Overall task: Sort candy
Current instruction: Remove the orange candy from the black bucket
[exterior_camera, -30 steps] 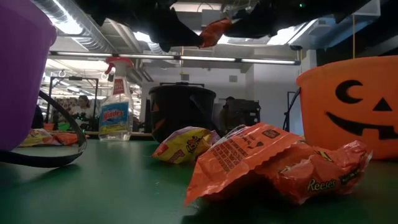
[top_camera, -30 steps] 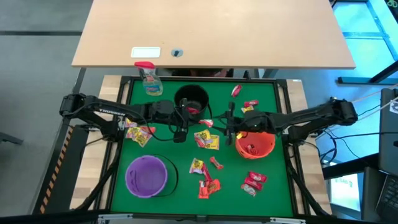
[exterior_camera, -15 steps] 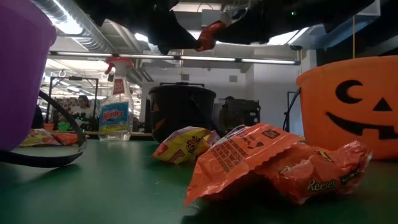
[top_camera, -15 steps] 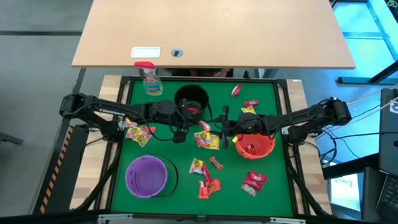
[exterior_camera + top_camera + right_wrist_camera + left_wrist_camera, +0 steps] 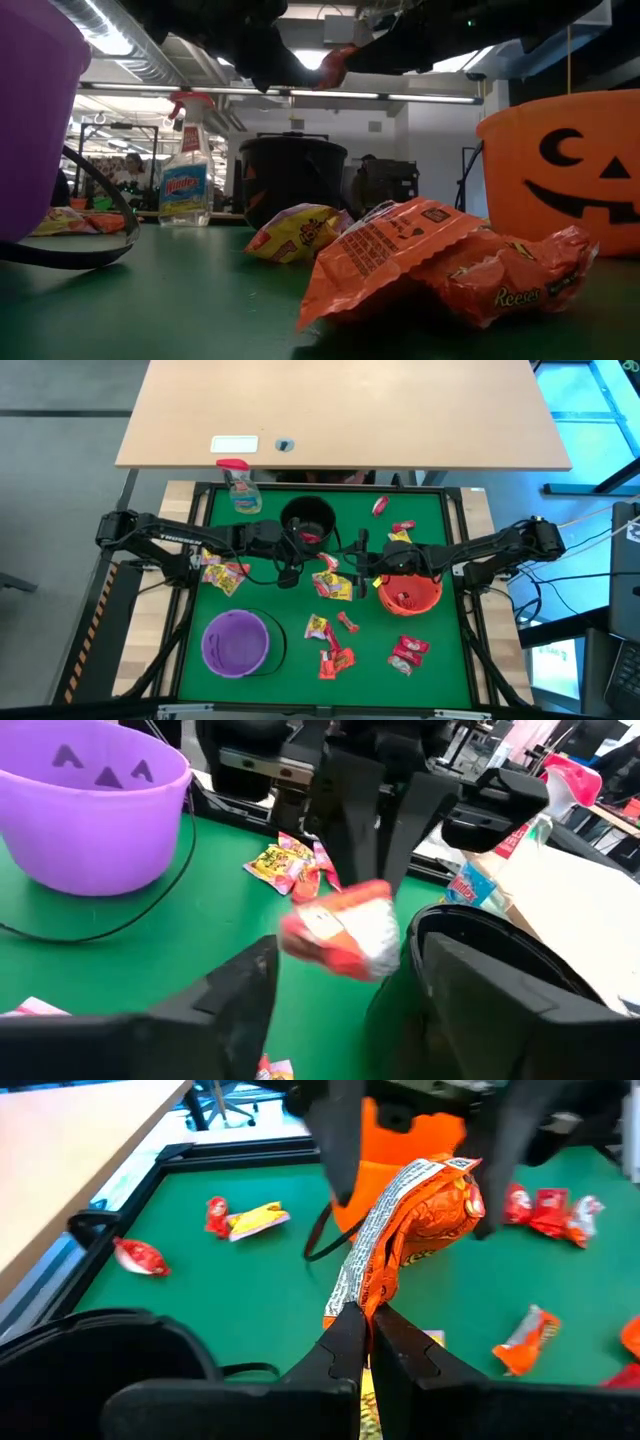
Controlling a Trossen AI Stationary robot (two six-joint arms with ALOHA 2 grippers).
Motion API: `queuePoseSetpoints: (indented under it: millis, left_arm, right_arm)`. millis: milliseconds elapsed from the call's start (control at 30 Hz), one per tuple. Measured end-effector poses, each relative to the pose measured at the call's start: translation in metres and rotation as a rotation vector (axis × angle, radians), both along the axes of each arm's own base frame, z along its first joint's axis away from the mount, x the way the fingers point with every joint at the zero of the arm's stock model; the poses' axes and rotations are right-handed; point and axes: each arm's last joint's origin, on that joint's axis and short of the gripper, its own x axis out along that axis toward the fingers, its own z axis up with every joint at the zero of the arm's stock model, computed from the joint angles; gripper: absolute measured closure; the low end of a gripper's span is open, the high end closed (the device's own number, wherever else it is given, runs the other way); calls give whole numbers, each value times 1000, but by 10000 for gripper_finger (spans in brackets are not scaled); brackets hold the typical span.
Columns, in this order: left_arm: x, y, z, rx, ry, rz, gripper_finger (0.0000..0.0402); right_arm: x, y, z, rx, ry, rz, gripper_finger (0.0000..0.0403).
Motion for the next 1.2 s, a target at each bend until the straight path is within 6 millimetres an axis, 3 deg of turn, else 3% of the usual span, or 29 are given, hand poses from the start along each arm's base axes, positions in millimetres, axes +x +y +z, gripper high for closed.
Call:
queuePoseSetpoints:
  millis: [167, 367, 733, 1200]
  left_arm:
    - [0, 4, 0, -10, -1, -2, 401]
    - [1, 2, 3, -24, -38, -37, 401]
    - [3, -5, 7, -55, -78, -78, 401]
    - [4, -11, 9, -57, -108, -107, 399]
  right_arm:
    - [0, -1, 1, -5, -12, -24, 92]
    - [1, -1, 5, -1, -56, -28, 99]
    - [2, 0, 10, 9, -106, 0, 151]
    - [2, 3, 10, 25, -107, 83, 292]
